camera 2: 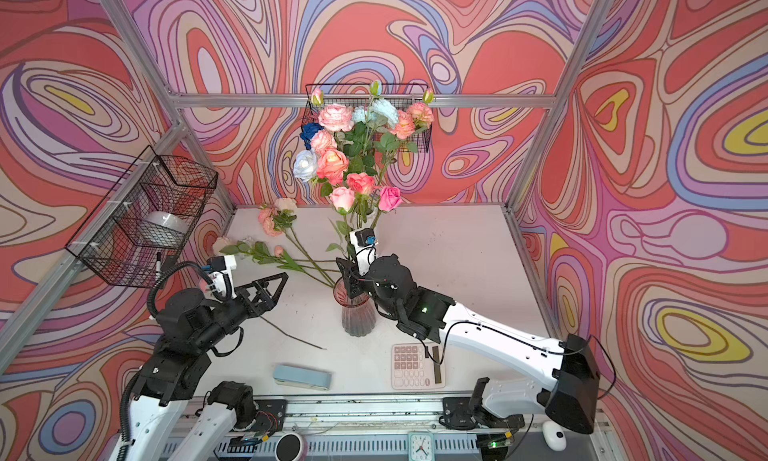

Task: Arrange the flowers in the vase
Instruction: 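Lower the pink rose stem into the pink glass vase with the right gripper, then open and withdraw the right gripper while the left grasps another loose stem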

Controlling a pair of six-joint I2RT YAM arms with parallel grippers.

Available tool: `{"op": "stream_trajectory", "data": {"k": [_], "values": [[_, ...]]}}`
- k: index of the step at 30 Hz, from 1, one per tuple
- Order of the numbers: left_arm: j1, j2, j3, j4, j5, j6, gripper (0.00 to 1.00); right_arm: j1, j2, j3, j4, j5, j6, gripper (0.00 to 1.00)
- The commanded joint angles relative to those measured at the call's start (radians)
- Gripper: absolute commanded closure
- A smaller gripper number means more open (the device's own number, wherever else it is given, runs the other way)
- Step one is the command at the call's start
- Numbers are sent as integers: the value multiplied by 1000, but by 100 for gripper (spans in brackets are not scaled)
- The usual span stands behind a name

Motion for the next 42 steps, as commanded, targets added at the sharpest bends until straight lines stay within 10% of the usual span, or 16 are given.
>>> {"op": "stream_trajectory", "data": {"k": [1, 23, 42], "values": [[-4, 29, 22, -41, -19, -13, 0, 1, -36, 20, -127, -8, 103, 43], [-1, 553, 62, 161, -123, -154, 9, 1, -423, -242, -56, -13, 142, 38], [15, 1245, 398, 33, -266, -176, 48, 1, -593, -300, -142, 56, 151, 39]]}}
